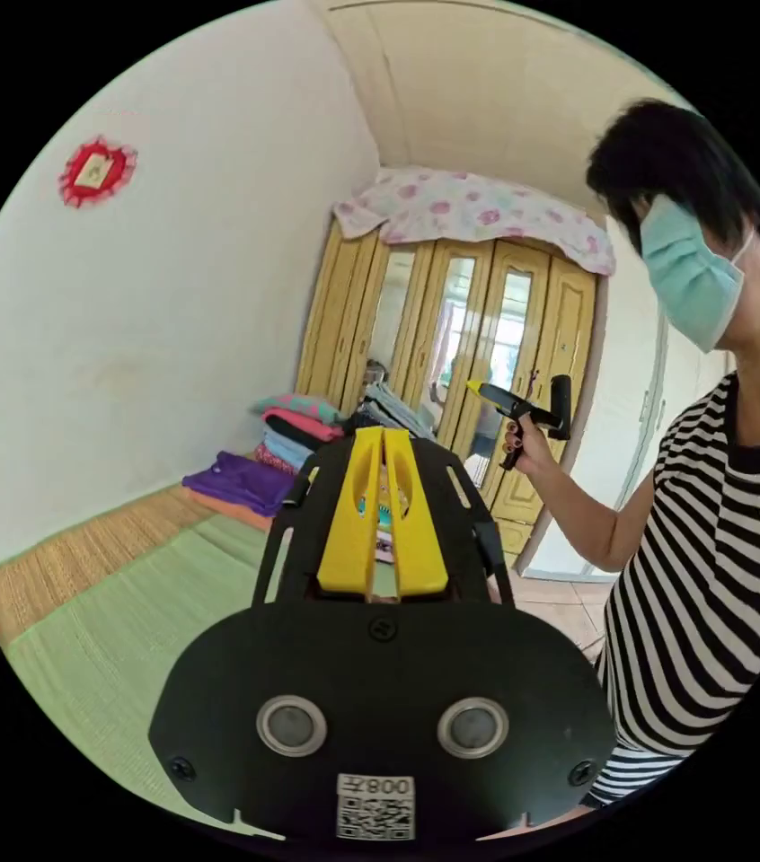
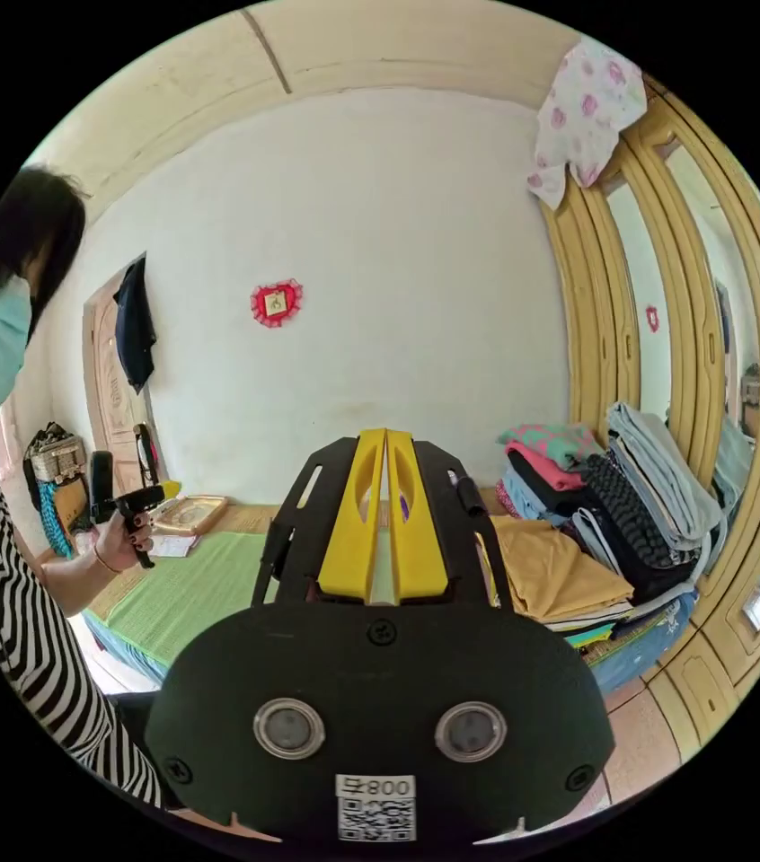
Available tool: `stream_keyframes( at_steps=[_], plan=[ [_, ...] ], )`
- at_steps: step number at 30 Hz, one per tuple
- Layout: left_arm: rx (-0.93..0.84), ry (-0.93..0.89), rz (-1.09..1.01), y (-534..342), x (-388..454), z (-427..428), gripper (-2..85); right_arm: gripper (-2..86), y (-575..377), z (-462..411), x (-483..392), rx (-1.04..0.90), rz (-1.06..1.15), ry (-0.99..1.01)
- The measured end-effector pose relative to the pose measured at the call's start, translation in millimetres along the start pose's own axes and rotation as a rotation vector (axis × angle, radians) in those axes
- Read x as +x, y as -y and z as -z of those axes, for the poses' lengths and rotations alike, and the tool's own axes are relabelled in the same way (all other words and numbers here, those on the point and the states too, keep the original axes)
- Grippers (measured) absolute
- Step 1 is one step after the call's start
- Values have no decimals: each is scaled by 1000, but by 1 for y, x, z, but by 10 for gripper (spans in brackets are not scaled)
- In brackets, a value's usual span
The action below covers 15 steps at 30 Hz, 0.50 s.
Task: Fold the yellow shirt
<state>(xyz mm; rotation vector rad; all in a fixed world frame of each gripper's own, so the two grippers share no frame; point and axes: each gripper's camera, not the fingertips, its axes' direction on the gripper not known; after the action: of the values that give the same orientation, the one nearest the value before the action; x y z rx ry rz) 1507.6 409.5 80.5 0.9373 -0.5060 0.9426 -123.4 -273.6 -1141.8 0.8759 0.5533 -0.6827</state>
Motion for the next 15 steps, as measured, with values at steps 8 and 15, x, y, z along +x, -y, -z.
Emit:
stream_keyframes(
  at_steps=[8, 15],
  plan=[
    [224, -211, -161, -42, 125, 66, 1, 0, 4, 103, 10, -18, -106, 18],
    [168, -243, -175, -69, 175, 66, 1, 1, -17, 124, 78, -57, -311, -5]
  ],
)
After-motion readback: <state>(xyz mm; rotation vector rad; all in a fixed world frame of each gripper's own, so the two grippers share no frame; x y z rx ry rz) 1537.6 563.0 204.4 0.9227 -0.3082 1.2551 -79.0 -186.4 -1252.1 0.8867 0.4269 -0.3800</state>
